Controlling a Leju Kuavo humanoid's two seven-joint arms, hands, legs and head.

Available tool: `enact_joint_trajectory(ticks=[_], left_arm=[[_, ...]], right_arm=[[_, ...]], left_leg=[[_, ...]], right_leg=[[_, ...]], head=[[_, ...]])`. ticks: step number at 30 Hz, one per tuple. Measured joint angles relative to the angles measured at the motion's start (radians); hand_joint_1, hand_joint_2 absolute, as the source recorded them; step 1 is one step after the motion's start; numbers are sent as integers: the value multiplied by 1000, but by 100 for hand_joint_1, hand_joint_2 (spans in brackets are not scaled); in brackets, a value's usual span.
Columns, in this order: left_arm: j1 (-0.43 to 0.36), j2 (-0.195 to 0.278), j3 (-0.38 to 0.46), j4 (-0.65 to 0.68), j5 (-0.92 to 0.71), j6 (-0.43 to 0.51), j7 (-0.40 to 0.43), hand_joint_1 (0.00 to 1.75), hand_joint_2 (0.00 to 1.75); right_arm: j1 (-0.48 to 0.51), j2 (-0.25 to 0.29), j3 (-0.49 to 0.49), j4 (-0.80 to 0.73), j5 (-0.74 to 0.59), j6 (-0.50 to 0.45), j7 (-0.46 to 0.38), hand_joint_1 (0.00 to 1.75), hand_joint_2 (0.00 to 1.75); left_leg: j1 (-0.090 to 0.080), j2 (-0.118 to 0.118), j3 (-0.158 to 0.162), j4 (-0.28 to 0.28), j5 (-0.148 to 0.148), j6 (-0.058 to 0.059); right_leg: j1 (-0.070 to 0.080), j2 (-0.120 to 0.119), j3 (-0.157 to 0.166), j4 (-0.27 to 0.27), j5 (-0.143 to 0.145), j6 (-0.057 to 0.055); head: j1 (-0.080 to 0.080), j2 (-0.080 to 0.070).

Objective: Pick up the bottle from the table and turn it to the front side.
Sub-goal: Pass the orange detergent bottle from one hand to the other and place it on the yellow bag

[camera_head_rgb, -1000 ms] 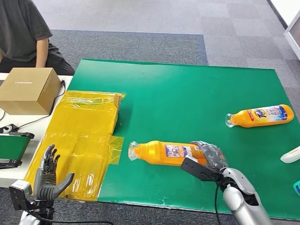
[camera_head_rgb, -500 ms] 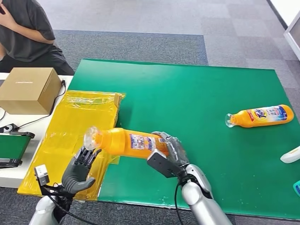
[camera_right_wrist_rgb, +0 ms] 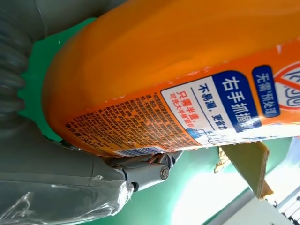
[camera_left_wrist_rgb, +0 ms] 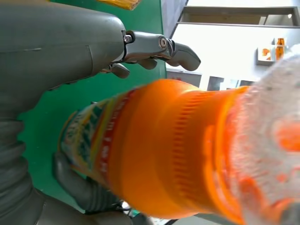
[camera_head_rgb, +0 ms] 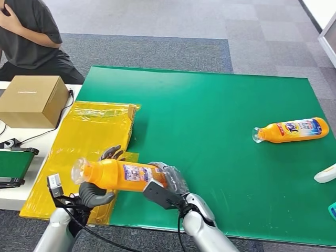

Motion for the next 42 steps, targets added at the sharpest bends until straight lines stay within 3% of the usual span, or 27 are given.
enact_joint_trajectory(ticks=[1, 3, 5, 6, 9, 13, 16, 23, 28, 32, 36, 41, 42], left_arm=[[-2, -1, -2, 0, 0, 0, 0, 38, 175], [-6, -5, -7, 0, -1, -2, 0, 122, 175], [-9, -9, -13, 0, -6, 2, -1, 171, 175], [-10, -12, -16, 0, -9, 6, -1, 175, 175], [-12, -17, -24, -3, -18, 28, -3, 175, 175], [-6, -19, -26, -25, -39, 73, -4, 175, 175], [13, -18, -26, -66, -99, 180, -4, 175, 175], [106, 20, 0, -236, -407, 663, -3, 175, 175], [164, 82, 64, -361, -630, 848, 60, 175, 175], [184, 153, 97, -394, -828, 880, 182, 158, 175], [167, 250, 86, -378, -939, 781, 313, 152, 175], [80, 332, 9, -240, -1012, 758, 354, 136, 175], [57, 340, -12, -204, -1029, 769, 350, 101, 175]], right_arm=[[-3, 2, 5, 10, -5, 2, -1, 175, 175], [-10, 7, 14, 24, -18, 9, -1, 175, 175], [-17, 11, 18, 33, -33, 13, -2, 170, 175], [-21, 12, 19, 36, -41, 13, -2, 128, 175], [-27, 14, 21, 44, -62, 14, -4, 1, 175], [-28, 14, 22, 47, -88, 11, -7, 0, 175], [-22, 11, 17, 36, -127, 16, -12, 0, 175], [74, -36, -38, -131, -147, 29, 15, 0, 175], [186, -83, -109, -316, -127, 58, 45, 0, 175], [257, -102, -172, -431, -111, 84, 62, 0, 175], [297, -113, -221, -490, -108, 123, 63, 0, 175], [299, -115, -240, -494, -108, 150, 56, 0, 175], [295, -115, -240, -491, -109, 153, 53, 0, 175]], left_leg=[[0, 0, 0, 0, 0, 0], [0, 0, 0, 0, 0, 0], [0, 0, 0, 0, 0, 0], [0, 0, 0, 0, 0, 0], [0, 0, 0, 0, 0, 0], [0, 0, 0, 0, 0, 0], [0, 0, 0, 0, 0, 0], [0, 0, 0, 0, -1, -1], [0, 0, 0, 0, -2, -2], [1, 0, 0, 0, -2, -2], [2, 0, 1, 0, -2, -3], [2, 0, 4, 0, -3, -5], [2, 0, 5, 0, -3, -5]], right_leg=[[0, 0, 0, 0, 0, 0], [0, 0, 0, 0, 0, 0], [0, 0, 0, 0, 0, 0], [0, 0, 0, 0, 0, 0], [0, 0, 0, 0, 0, 0], [0, 0, 0, 0, 0, 0], [0, 0, 0, 0, 0, 0], [0, 0, -1, 0, -1, -1], [0, 0, -1, 0, -2, -2], [1, 0, -1, 0, -3, -3], [2, 0, 0, 0, -3, -4], [2, 1, 2, 1, -3, -5], [2, 1, 2, 1, -2, -5]], head=[[0, 0], [0, 0], [0, 0], [0, 0], [0, 0], [0, 0], [0, 0], [0, 0], [0, 0], [0, 0], [0, 0], [0, 0], [0, 0]])
